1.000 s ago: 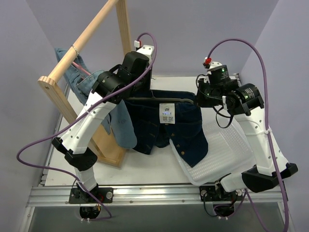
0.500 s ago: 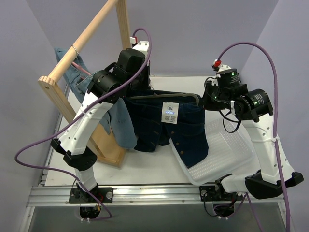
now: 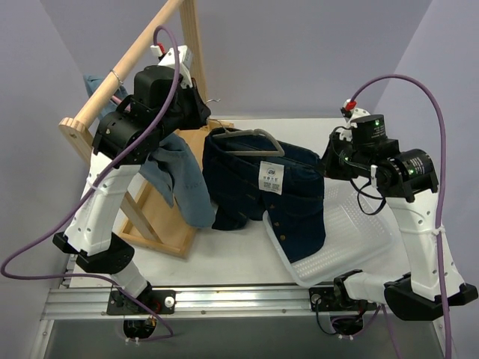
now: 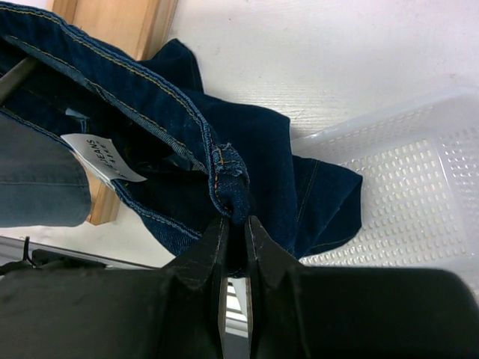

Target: Remove the skirt from the hanger

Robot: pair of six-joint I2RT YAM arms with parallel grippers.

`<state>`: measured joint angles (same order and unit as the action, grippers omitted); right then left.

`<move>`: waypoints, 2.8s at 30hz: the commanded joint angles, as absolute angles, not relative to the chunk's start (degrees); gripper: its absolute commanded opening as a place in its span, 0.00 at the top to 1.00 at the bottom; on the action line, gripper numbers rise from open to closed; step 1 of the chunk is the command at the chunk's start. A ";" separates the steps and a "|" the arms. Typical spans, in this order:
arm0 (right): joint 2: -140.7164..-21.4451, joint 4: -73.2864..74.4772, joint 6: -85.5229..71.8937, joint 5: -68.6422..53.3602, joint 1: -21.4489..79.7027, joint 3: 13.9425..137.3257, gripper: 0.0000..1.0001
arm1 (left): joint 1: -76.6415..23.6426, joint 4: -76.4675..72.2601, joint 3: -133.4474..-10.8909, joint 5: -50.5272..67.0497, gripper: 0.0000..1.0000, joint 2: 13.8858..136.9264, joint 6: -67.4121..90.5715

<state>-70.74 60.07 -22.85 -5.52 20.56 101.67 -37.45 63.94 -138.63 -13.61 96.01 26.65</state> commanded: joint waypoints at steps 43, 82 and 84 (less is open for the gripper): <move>-69.69 35.07 -27.51 -20.39 19.60 101.25 1.00 | -20.92 -12.55 -92.81 33.04 0.98 82.53 76.99; -65.03 32.87 -22.24 3.95 21.78 131.10 1.00 | -28.56 9.48 -132.70 50.18 0.98 98.69 61.27; -65.83 32.26 -22.32 4.57 22.76 133.41 1.00 | -28.74 12.99 -135.35 50.54 0.98 99.40 59.08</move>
<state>-63.92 43.03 -21.37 1.54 21.30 130.50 -28.18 8.19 -130.39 49.19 99.48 63.29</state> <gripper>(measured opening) 0.054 0.054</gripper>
